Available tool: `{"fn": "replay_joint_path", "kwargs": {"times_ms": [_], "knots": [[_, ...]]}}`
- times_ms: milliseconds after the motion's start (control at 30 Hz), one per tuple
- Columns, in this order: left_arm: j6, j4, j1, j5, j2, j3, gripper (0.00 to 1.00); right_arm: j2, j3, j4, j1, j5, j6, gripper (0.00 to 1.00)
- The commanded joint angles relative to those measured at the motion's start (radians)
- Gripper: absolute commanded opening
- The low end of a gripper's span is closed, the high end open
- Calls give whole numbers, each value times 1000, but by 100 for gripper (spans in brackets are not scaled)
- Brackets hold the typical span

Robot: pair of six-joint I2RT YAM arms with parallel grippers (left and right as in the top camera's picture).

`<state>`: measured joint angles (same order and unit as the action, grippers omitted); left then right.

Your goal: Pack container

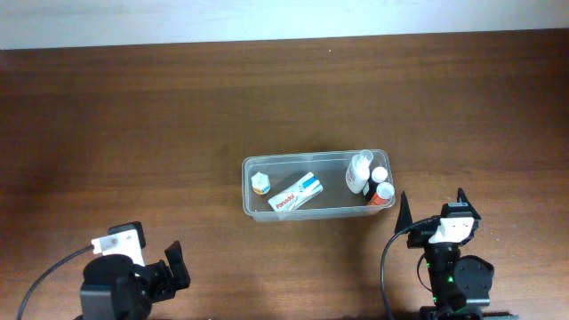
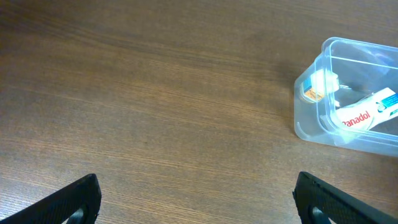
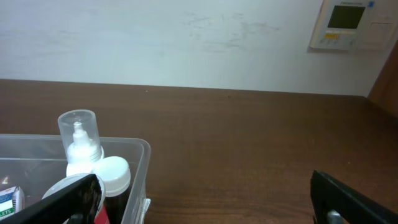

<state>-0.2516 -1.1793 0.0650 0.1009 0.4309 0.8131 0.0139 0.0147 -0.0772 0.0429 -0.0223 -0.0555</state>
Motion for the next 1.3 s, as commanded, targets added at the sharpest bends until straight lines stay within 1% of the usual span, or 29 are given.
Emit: {"fn": "replay_joint_path", "kwargs": {"times_ms": [0,633,767,900,1000,1133,1267], "knots": [[-6,1,-2,-7,-5,-8,99,-10,-9,-1,-10,16,8,98],[-6,1,-2,-7,-5,-8,99,-10,-9,-1,-10,16,8,98],[-6,1,-5,-7,-42,-8,99,-10,-9,-1,-10,16,8,98],[-4,13,-5,14,-121,-28,99,-10,-9,-1,-10,16,8,98],[24,82,-5,26,-187,-90,99,-10,-9,-1,-10,16,8,98],[87,231,-5,24,-277,-236,100,-10,-9,-1,-10,16,8,98],[93,451,-5,21,-365,-410,99,-10,-9,-1,-10,16,8,98]]}}
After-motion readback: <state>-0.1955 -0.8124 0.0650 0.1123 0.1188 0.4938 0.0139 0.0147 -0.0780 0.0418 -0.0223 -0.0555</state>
